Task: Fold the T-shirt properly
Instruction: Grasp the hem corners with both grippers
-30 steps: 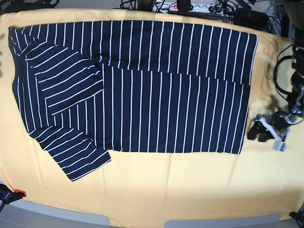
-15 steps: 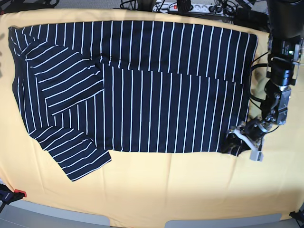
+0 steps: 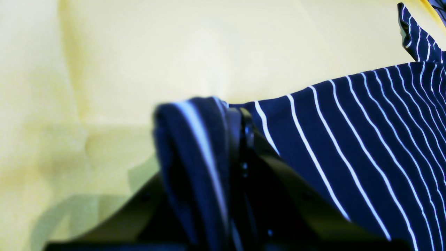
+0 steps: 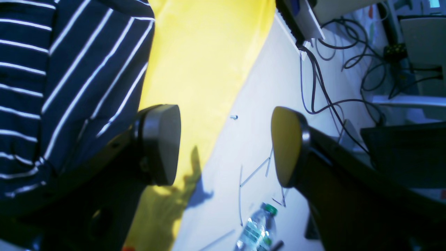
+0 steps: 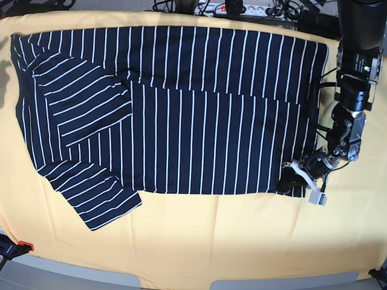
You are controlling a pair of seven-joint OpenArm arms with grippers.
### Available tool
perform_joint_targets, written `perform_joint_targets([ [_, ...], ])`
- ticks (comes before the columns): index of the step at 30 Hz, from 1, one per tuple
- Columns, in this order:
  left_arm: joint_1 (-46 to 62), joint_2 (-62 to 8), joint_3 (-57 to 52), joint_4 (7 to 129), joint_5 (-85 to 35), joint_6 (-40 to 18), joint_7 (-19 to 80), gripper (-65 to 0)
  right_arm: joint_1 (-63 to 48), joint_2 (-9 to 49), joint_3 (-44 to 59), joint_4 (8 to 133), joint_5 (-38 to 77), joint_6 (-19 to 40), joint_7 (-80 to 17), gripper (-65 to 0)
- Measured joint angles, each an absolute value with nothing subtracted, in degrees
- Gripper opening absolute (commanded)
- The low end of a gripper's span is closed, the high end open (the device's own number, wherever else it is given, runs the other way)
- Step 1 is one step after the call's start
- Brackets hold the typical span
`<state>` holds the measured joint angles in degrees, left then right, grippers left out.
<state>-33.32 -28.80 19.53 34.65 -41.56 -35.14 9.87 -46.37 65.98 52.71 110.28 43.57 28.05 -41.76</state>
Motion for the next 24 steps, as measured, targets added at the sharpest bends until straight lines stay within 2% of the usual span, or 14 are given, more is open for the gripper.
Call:
perform_joint_targets([
  [5, -33.32, -28.86, 19.55, 34.65, -41.56, -35.0, 9.34, -65.0, -42.04, 64.12, 48.82, 110.24, 43.51, 28.03, -40.82, -22.8],
  [8, -33.21, -28.86, 19.53, 34.65, -41.56, -35.0, 8.84, -65.0, -34.0, 61.71, 42.57, 110.19, 40.8, 27.77, -39.94, -22.8],
  [13, -33.23, -28.86, 19.53, 34.65, -41.54, -34.98, 8.95, -65.0, -18.87, 55.64, 28.67, 107.31, 34.54, 23.46, -38.87, -22.8],
  [18, -33.36, -28.84, 19.55, 34.65, -40.56, -35.03, 9.02, -65.0, -5.39, 49.56, 16.4, 94.06, 33.1, 23.53, -39.7, -22.8],
  [24, -33.39, -28.84, 19.53, 34.68, -40.73, -35.0, 9.58, -65.0, 10.02, 42.26, 12.16, 74.46, 36.56, 27.05, -42.13, -22.8],
])
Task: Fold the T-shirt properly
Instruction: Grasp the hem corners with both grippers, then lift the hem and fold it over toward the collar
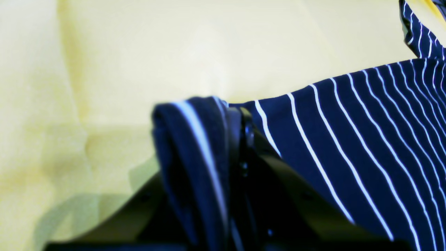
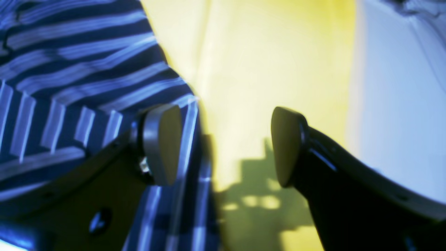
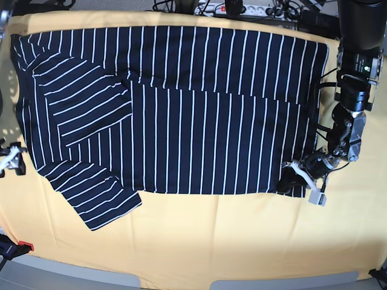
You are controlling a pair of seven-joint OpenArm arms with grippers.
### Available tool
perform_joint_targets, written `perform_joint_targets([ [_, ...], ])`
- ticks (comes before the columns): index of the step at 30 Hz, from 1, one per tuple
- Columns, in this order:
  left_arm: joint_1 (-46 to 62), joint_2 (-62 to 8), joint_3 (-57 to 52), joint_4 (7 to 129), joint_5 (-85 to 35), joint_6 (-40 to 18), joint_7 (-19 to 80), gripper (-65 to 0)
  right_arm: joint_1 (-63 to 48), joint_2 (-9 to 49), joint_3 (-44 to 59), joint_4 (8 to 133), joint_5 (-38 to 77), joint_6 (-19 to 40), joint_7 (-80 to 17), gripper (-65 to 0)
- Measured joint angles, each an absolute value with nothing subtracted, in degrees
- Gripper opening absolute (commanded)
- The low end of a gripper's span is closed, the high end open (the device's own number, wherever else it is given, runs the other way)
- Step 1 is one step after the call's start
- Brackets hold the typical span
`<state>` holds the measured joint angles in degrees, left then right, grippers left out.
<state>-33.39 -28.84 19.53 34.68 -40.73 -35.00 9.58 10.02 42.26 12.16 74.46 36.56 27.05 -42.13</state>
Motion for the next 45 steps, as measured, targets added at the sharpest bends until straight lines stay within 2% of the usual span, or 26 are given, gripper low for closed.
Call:
perform_joint_targets([
  [7, -33.39, -28.86, 19.53, 34.7, -40.73, -35.0, 9.65, -65.0, 22.87, 37.1, 12.34, 51.86, 41.04, 31.38, -44.62, -22.8],
  [11, -33.36, -28.86, 19.53, 34.7, -40.71, -35.03, 9.65, -65.0, 26.46, 35.48, 12.43, 43.44, 40.64, 32.84, -43.94, -22.8],
  [21, -33.36, -28.84, 19.53, 34.72, -40.75, -35.64, 9.63, -65.0, 26.2, 30.65, 12.51, 42.41, 29.36, 31.29, -35.68, -23.1],
  [23, -33.36, -28.86, 19.53, 34.72, -40.75, -35.66, 9.65, -65.0, 26.22, 30.63, 12.51, 42.41, 29.36, 31.14, -35.07, -27.2],
  [25, -33.36, -28.86, 19.53, 34.72, -40.75, -35.64, 9.65, -65.0, 26.2, 30.63, 12.51, 42.41, 29.34, 31.7, -34.76, -37.9],
  [28, -33.39, -28.88, 19.53, 34.72, -40.71, -35.64, 9.37, -65.0, 26.17, 30.74, 12.51, 42.41, 29.15, 35.2, -34.65, -58.6],
  [30, -33.39, -28.86, 19.53, 34.65, -40.58, -35.64, 8.93, -65.0, 26.2, 30.68, 12.49, 42.41, 29.1, 36.51, -33.78, -64.9],
  [38, -36.56, -28.71, 19.92, 34.33, -34.37, -35.83, 8.97, -65.0, 26.72, 30.61, 12.47, 42.41, 28.51, 36.53, -30.17, -65.0],
  [45, -38.46, -28.53, 20.21, 34.11, -29.85, -31.97, 5.5, -65.0, 27.05, 30.57, 12.47, 42.41, 23.75, 34.04, -27.16, -65.0],
])
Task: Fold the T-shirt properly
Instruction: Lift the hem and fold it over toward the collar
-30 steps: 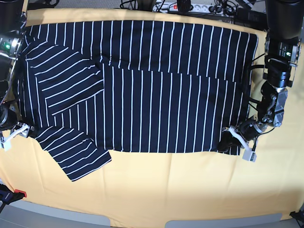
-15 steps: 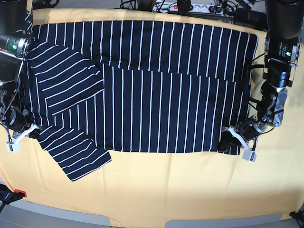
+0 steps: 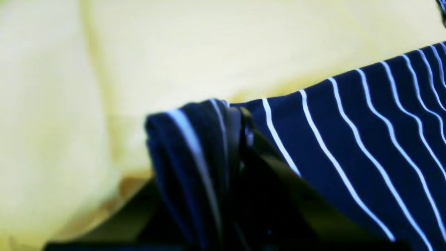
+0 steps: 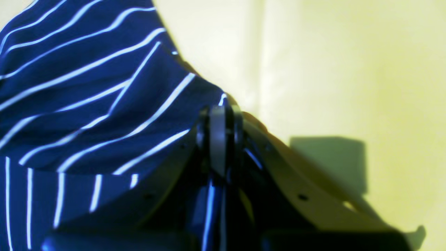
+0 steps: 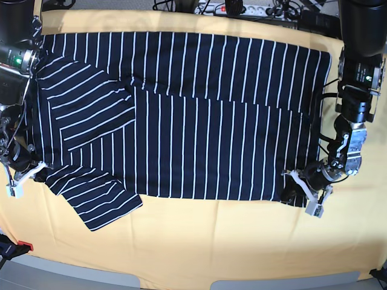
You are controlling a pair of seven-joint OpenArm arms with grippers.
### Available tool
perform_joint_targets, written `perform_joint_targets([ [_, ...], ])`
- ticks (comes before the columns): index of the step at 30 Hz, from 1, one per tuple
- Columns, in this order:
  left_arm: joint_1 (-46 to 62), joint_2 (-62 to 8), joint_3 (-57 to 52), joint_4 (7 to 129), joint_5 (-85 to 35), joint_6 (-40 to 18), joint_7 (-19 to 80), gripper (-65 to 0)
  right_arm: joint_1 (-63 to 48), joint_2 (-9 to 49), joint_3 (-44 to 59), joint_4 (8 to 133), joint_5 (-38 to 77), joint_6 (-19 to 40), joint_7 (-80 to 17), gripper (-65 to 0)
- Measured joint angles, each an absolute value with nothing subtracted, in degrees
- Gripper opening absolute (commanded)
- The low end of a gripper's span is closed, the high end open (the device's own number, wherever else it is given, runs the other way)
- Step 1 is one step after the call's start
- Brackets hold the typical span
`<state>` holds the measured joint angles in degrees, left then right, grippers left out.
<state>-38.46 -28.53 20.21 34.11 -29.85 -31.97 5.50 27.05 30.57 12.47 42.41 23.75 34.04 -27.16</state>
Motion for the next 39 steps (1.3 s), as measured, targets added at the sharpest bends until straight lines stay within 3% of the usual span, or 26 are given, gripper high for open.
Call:
perform_joint_targets([
  [5, -39.09, -28.23, 20.21, 34.06, -28.01, -31.73, 3.16, -65.0, 30.33, 30.5, 10.9, 42.35, 22.2, 33.04, -26.48, -65.0],
  [14, -39.81, -27.77, 20.18, 34.06, -26.55, -31.46, 2.42, -65.0, 32.97, 30.46, -0.71, 42.37, 15.7, 27.16, -23.68, -65.0],
  [18, -39.86, -28.01, 20.18, 34.06, -26.52, -35.57, 2.37, -65.0, 33.21, 31.07, -0.78, 42.37, 15.38, 27.18, -23.51, -65.0],
  [21, -39.81, -28.53, 20.18, 34.06, -26.52, -39.79, 2.42, -65.0, 33.19, 32.08, -0.75, 42.37, 16.97, 30.92, -24.56, -65.0],
  [28, -39.46, -29.63, 20.18, 34.94, -31.16, -39.7, 5.1, -65.0, 33.15, 34.28, -0.78, 42.44, 25.23, 39.51, -28.95, -65.0],
  [39, -33.74, -33.52, 20.25, 54.11, -37.28, -39.66, 16.6, -65.0, 32.51, 38.74, -0.93, 45.93, 34.52, 39.66, -36.38, -65.0],
])
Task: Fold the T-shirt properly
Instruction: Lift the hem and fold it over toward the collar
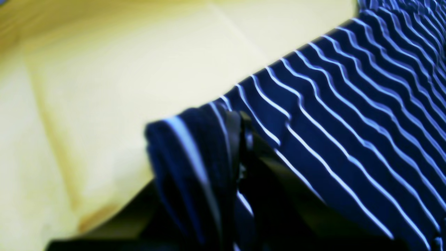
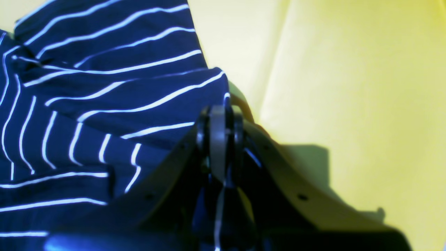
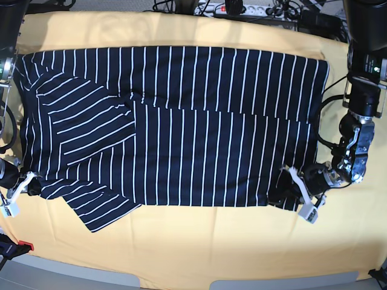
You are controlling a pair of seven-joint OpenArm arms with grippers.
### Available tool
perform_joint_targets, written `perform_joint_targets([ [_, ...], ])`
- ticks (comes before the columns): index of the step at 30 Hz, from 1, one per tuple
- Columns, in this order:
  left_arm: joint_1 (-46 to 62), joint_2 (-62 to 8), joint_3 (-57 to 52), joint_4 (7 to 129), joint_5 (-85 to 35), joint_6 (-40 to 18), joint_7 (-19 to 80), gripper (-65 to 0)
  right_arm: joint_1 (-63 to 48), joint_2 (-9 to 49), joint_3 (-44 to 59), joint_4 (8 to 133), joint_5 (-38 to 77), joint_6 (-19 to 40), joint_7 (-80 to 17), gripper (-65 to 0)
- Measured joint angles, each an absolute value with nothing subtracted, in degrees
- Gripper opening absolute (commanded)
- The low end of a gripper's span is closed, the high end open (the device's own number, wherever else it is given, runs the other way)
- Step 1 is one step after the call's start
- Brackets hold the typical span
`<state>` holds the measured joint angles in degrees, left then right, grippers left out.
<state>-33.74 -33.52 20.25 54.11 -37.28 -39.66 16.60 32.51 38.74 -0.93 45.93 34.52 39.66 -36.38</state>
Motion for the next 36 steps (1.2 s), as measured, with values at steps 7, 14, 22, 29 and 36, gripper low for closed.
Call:
perform_joint_targets([
  [7, -26.52, -40.62, 20.25, 64.47, -37.58, -39.72, 16.36, -65.0, 24.97, 41.47, -1.04, 55.96, 35.81, 39.77, -38.46, -65.0],
  [14, -24.64, -44.53, 20.25, 66.92, -40.69, -39.75, 15.92, -65.0, 17.78, 47.35, -1.02, 64.58, 41.52, 39.92, -39.13, -65.0],
  [22, -23.51, -47.2, 20.27, 69.41, -47.94, -39.75, 24.29, -65.0, 15.2, 48.05, -1.04, 65.73, 43.16, 39.94, -43.97, -65.0],
  [29, -23.62, -51.31, 20.29, 74.94, -54.24, -39.77, 33.71, -65.0, 15.25, 48.42, -1.04, 65.91, 44.84, 39.94, -47.99, -65.0],
  [36, -20.14, -54.22, 20.32, 78.91, -62.52, -39.75, 45.34, -65.0, 15.25, 48.86, -1.04, 65.91, 50.0, 39.94, -55.35, -65.0],
])
